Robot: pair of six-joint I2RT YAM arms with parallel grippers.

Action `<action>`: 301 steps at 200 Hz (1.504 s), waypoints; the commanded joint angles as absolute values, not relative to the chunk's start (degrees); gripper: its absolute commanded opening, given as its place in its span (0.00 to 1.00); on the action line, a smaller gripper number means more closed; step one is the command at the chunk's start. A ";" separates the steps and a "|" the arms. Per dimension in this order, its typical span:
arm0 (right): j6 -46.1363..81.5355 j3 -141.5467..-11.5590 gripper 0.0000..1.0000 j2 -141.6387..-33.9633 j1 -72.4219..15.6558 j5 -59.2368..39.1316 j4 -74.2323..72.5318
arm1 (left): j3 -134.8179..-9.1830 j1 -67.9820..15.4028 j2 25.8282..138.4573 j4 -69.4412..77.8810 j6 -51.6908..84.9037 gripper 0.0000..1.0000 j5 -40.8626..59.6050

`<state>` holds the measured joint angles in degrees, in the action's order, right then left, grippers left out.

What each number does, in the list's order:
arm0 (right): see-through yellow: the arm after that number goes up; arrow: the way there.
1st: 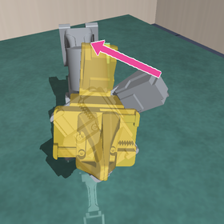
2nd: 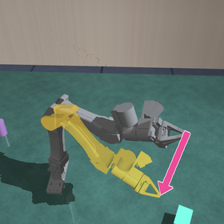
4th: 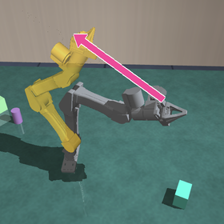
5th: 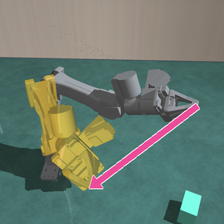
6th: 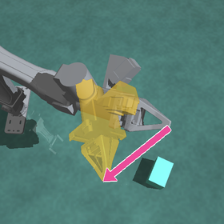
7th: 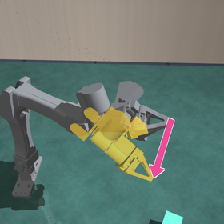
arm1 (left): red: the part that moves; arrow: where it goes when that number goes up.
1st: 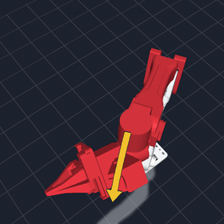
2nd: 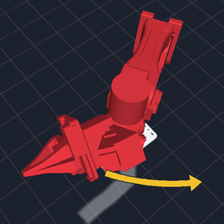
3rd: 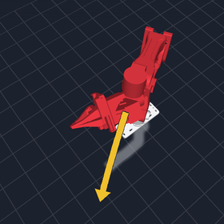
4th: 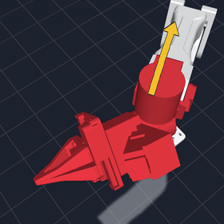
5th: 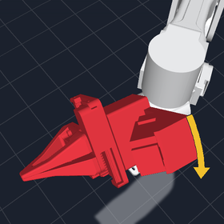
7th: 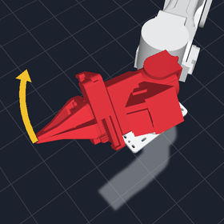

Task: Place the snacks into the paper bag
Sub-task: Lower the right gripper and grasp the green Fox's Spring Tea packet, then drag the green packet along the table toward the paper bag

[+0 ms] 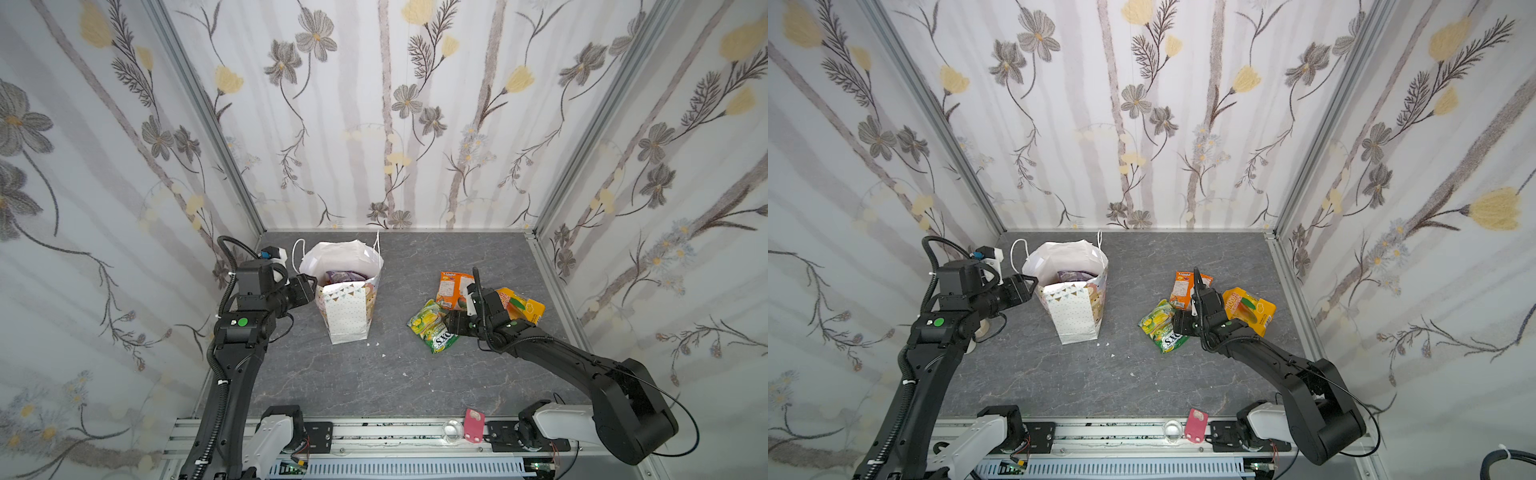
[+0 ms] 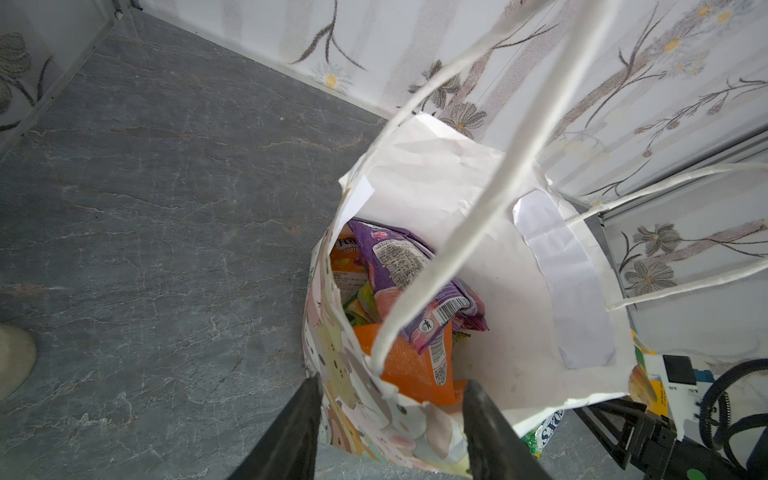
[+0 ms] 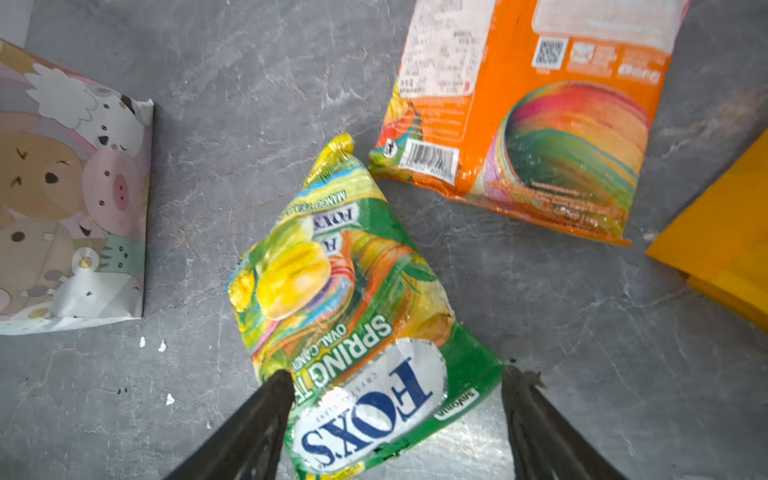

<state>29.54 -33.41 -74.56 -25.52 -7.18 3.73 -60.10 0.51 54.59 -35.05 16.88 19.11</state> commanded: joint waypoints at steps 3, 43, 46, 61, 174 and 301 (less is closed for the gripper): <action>29.99 -31.17 0.78 -75.01 -24.72 -9.69 -1.92 | -59.99 0.56 54.40 -34.28 17.01 0.54 19.66; 27.93 -30.93 0.79 -76.14 -22.77 -8.55 -1.68 | -59.86 0.53 54.40 -33.99 17.20 0.54 19.94; 27.74 -30.94 0.79 -76.36 -22.46 -8.85 -1.70 | -59.81 0.48 54.40 -33.97 17.22 0.54 19.88; 26.96 -31.35 0.79 -77.66 -21.24 -10.81 -2.16 | -59.52 0.58 54.47 -33.67 17.40 0.54 20.12; 23.37 -35.17 0.77 -85.49 -20.12 -14.28 -3.15 | -59.33 0.47 54.07 -33.75 17.76 0.54 20.42; 28.43 -29.88 0.07 -83.85 -20.04 -20.87 -10.73 | -59.22 0.53 54.32 -33.55 17.85 0.54 21.09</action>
